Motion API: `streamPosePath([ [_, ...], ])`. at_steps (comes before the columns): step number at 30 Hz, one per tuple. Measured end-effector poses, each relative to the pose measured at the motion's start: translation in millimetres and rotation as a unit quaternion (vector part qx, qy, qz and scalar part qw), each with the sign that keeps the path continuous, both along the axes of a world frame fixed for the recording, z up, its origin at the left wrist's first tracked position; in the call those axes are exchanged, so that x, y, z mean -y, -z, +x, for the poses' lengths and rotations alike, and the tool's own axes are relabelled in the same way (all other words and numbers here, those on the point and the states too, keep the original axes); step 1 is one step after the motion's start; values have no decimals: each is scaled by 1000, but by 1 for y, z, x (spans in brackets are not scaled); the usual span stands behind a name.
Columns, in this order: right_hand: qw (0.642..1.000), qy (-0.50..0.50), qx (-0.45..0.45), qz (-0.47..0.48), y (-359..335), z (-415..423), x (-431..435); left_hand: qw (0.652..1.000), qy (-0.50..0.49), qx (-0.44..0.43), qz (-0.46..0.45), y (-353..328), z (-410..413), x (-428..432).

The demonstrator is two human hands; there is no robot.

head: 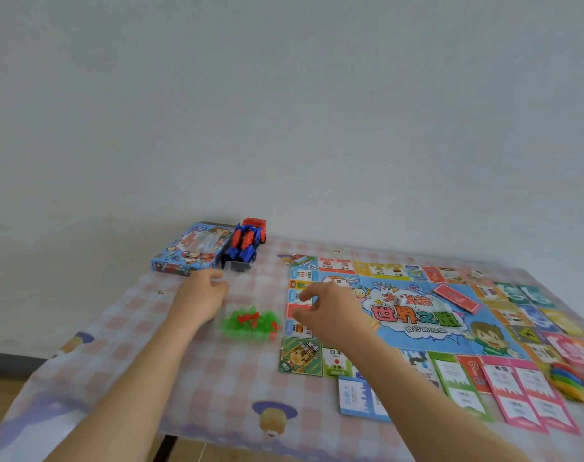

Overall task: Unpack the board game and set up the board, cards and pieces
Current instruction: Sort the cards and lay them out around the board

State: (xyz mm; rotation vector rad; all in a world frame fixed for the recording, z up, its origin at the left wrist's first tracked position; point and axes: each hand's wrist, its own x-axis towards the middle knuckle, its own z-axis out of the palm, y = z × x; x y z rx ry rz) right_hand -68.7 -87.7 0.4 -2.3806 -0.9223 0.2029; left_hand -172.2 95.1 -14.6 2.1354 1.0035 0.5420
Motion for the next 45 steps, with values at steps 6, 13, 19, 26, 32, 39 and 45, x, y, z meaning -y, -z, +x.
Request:
streamPosePath([
  [6,999,29,19,32,-2,9,27,993,1,-66,96,8,7,-1],
  [13,994,95,61,-5,-2,29,73,969,-28,-9,246,7,14,14],
  [19,968,173,111,-144,3,60,130,913,284,-146,255,-16,40,91],
  [26,956,155,58,-241,12,65,147,867,311,-300,249,-11,53,94],
  [32,955,161,61,-243,17,62,139,863,307,-333,223,-18,52,92],
  [39,953,156,79,-247,18,60,126,849,307,-369,220,-18,57,68],
  [45,952,161,86,-247,18,59,120,845,319,-365,225,-16,56,59],
])
